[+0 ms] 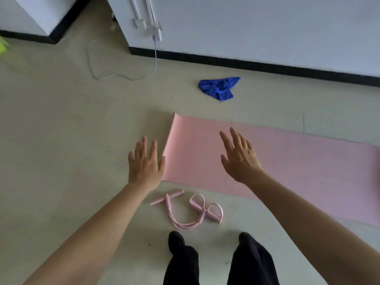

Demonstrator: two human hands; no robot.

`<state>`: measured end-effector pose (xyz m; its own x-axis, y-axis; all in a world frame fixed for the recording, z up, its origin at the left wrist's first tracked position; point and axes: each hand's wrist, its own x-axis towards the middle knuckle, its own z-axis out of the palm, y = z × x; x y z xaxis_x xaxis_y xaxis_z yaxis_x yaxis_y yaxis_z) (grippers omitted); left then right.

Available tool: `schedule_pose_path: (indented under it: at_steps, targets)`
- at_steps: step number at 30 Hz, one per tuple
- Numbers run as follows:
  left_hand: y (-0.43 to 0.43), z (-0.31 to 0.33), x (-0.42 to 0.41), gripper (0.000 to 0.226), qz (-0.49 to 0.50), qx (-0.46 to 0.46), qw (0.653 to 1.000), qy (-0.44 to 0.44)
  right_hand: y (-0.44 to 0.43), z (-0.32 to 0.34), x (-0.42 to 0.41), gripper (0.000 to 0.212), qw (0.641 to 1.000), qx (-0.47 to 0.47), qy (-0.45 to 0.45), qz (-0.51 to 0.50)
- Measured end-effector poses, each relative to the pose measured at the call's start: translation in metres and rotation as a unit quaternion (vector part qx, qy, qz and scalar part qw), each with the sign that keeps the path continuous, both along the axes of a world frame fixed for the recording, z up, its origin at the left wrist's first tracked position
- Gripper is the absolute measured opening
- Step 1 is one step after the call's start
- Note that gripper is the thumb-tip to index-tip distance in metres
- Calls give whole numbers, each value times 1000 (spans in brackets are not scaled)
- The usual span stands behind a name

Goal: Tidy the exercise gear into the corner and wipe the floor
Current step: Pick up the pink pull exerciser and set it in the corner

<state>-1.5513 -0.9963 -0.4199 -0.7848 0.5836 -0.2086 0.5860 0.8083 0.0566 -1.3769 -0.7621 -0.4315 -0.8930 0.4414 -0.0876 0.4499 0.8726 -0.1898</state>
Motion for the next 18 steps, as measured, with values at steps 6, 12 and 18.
schedule_pose_path:
  at_steps: [6,12,18]
  targets:
    - [-37,-175,-2,62,15,1,993,-117,-64,-162,6,75,984,-79,-155,-31]
    - [-101,-419,45,61,8,-101,974,-202,-135,-411,36,84,952,-139,-273,13]
    - [-140,-598,82,61,181,-95,931,-301,-174,-587,78,91,931,-155,-332,11]
